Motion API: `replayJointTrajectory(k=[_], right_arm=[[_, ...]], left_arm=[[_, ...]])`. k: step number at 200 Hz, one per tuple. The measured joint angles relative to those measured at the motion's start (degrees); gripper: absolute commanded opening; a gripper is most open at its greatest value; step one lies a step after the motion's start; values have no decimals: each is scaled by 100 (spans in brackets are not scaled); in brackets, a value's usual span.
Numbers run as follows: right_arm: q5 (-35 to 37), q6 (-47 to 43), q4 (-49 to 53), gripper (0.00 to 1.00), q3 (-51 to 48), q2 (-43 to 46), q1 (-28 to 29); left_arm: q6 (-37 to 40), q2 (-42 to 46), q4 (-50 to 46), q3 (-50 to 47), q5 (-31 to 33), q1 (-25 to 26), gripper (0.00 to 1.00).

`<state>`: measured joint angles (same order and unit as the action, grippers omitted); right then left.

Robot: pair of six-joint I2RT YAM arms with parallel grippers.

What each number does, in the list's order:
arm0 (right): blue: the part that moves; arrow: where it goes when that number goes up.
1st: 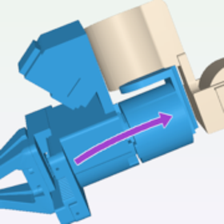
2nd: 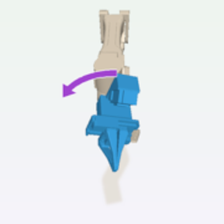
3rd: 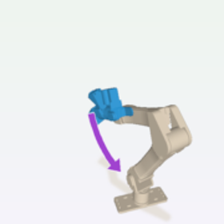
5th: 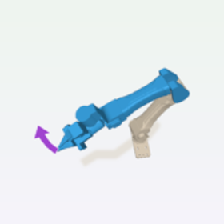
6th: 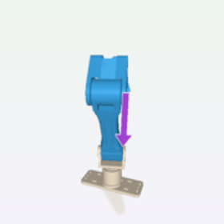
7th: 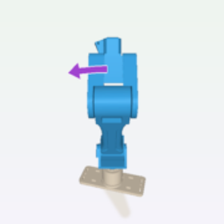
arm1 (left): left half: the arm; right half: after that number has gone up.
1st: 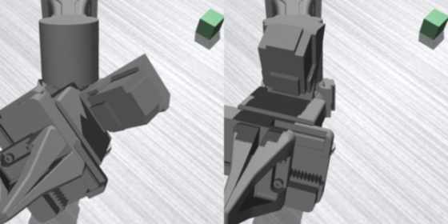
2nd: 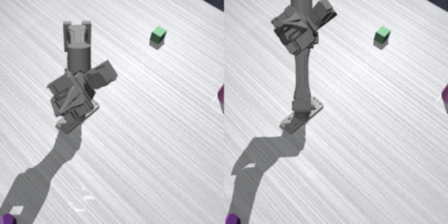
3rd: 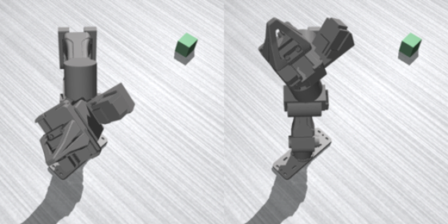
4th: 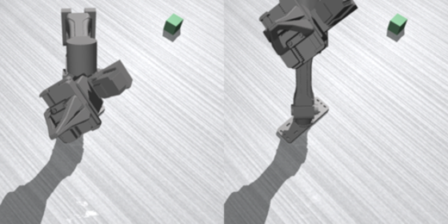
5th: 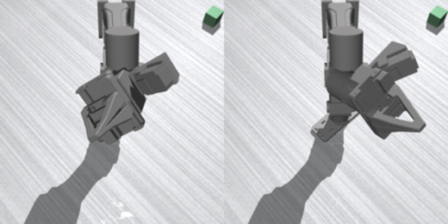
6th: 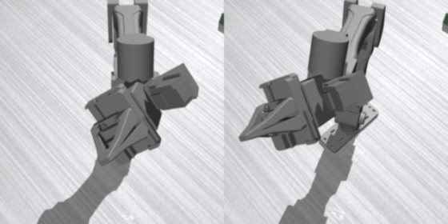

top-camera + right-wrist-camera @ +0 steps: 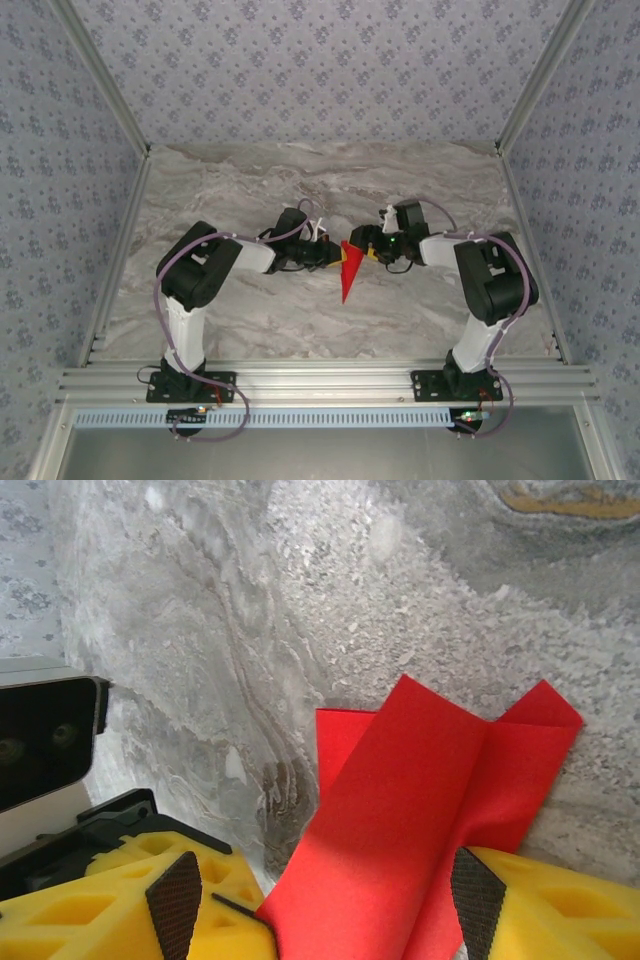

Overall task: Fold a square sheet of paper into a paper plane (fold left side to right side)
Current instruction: Fold the wing for the fifth time at the center of the table.

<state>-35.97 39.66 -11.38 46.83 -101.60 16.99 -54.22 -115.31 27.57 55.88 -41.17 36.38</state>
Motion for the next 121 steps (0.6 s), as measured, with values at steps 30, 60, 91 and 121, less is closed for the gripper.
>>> replayJointTrajectory(k=[30, 60, 91, 121], right_arm=[[44, -20, 299, 70, 236, -101, 26], [109, -111, 590, 70, 400, -157, 61], [173, -179, 695, 70, 444, -160, 94], [219, -208, 750, 70, 470, -160, 118]], left_arm=[[111, 0, -146, 90, 0, 0, 0], [214, -46, -295, 219, 0, -2, 0], [299, -107, -389, 271, 2, -2, 0], [343, -118, -448, 271, 4, -26, 0]])
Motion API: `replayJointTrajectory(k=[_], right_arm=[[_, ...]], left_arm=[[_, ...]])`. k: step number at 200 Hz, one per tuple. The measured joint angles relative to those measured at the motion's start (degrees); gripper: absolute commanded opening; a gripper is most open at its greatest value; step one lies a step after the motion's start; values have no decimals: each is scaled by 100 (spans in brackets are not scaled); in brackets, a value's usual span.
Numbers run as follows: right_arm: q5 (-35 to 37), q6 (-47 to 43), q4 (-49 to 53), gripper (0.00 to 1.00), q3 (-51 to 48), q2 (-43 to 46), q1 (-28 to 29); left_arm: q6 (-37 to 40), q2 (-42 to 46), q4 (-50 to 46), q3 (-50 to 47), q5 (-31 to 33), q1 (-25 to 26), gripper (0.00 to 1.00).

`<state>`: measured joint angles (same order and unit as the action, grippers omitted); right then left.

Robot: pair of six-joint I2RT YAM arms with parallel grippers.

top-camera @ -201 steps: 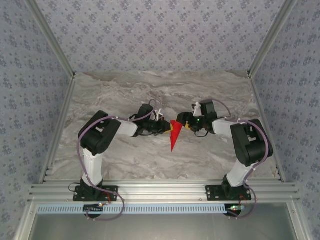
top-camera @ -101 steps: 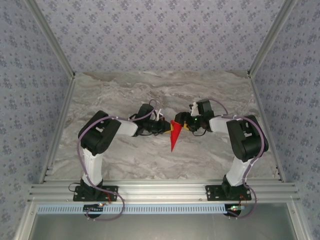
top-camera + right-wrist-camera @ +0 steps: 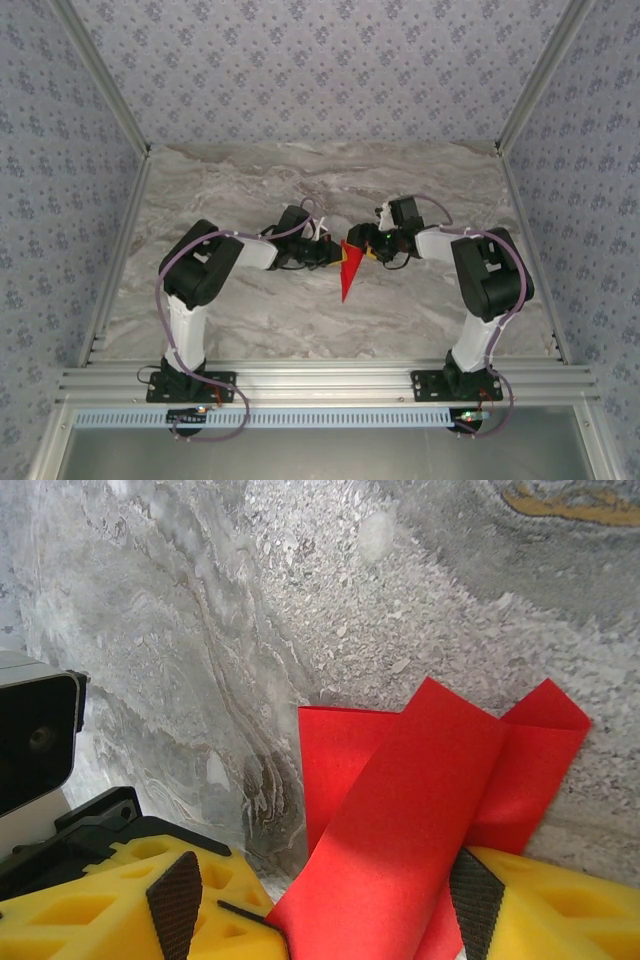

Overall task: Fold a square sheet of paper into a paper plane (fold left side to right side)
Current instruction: Fold the wing for the fifth time at the center of the table.

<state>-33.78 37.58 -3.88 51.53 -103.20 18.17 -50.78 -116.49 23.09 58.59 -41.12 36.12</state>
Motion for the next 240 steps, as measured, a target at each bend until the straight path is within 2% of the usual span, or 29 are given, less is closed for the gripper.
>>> replayJointTrajectory(k=[209, 225, 240], right_arm=[[153, -358, 415, 70, 68, 157, 48], [111, -402, 590, 67, 57, 374, -90], [101, -518, 719, 55, 63, 614, -210]], left_arm=[[70, -256, -42, 85, -48, -57, 0], [85, -258, -42, 85, -48, -57, 0], [87, -258, -42, 85, -46, -57, 0]])
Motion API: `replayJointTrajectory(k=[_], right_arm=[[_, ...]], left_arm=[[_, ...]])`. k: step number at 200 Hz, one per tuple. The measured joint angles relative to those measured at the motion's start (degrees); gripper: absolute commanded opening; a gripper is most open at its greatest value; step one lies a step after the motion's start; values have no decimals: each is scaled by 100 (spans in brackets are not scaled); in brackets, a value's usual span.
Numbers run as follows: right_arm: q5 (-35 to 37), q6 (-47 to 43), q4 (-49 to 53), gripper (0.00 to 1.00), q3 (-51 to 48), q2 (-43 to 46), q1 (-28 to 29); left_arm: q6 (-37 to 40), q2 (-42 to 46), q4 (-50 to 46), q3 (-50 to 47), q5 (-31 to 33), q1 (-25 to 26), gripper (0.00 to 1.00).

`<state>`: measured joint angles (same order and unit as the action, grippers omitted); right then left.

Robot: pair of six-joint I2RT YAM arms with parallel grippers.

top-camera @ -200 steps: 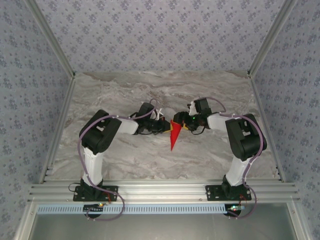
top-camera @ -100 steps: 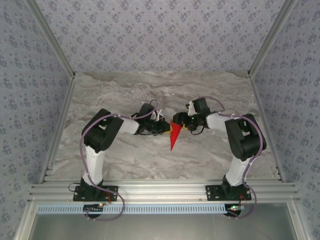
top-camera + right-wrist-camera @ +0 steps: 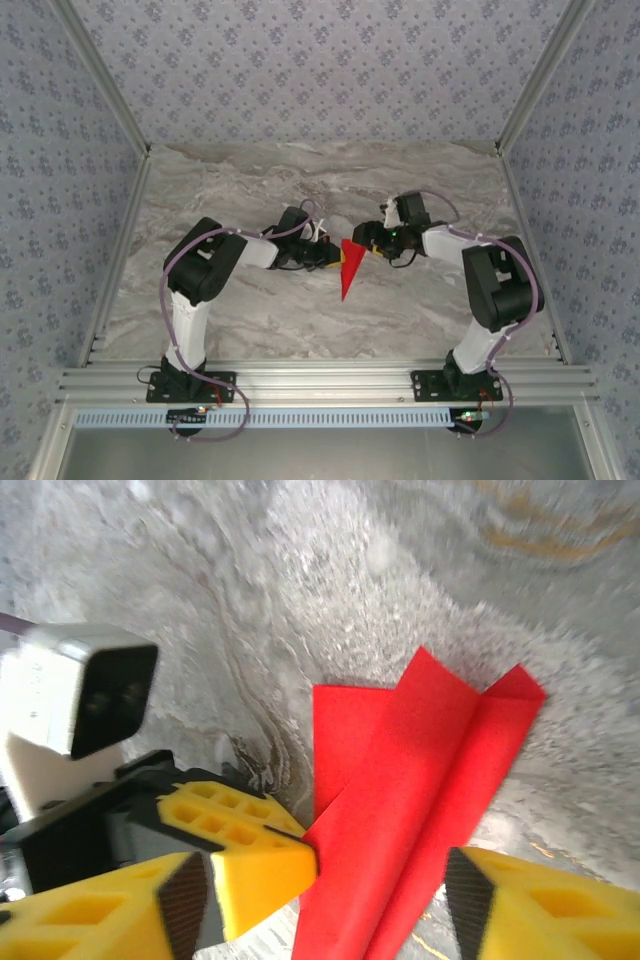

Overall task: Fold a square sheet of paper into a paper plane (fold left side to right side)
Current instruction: Fold the wing for the fifth time at the center of the table.

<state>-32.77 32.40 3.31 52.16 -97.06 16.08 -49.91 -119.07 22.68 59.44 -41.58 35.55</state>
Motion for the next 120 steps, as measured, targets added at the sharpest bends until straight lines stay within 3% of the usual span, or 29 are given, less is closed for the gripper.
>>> replayJointTrajectory(k=[48, 120], right_arm=[[-35, -22, 116, 13, 63, 66, 162], [59, 11, 103, 10, 341, -579, 452]], left_arm=[[70, 0, -17, 0, 0, 0, 0], [195, 0, -76, 22, 4, 2, 0]])
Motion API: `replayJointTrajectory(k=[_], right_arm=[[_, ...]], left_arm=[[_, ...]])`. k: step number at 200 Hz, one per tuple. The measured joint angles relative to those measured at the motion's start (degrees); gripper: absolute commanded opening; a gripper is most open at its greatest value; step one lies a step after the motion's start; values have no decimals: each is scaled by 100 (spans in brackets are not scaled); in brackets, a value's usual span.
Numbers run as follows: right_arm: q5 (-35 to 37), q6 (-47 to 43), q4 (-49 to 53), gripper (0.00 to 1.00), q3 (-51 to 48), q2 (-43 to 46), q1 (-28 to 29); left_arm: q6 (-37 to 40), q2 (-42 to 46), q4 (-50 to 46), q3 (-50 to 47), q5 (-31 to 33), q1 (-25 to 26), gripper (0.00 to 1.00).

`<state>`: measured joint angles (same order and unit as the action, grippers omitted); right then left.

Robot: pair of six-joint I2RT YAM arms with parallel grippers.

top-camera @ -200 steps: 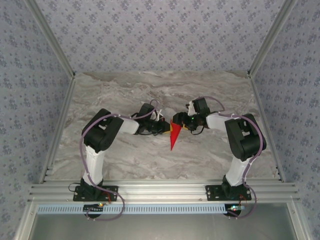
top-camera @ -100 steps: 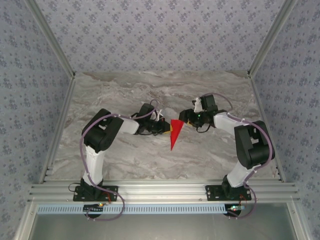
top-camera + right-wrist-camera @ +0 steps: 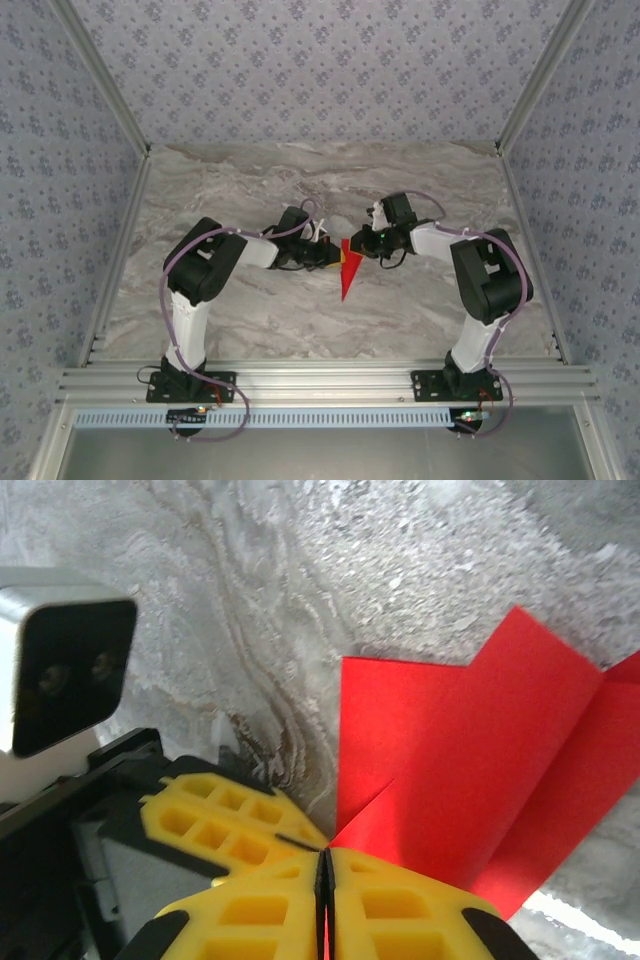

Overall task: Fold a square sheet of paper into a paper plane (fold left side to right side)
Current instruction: Fold the wing for the fifth time at the center of the table.

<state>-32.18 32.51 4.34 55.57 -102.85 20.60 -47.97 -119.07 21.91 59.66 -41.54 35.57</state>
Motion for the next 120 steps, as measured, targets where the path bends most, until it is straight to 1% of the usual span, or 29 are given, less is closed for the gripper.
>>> replayJointTrajectory(k=[120], right_arm=[[348, -225, 111, 9, 96, -227, -11]], left_arm=[[61, 2, -264, 107, 48, -7, 0]])
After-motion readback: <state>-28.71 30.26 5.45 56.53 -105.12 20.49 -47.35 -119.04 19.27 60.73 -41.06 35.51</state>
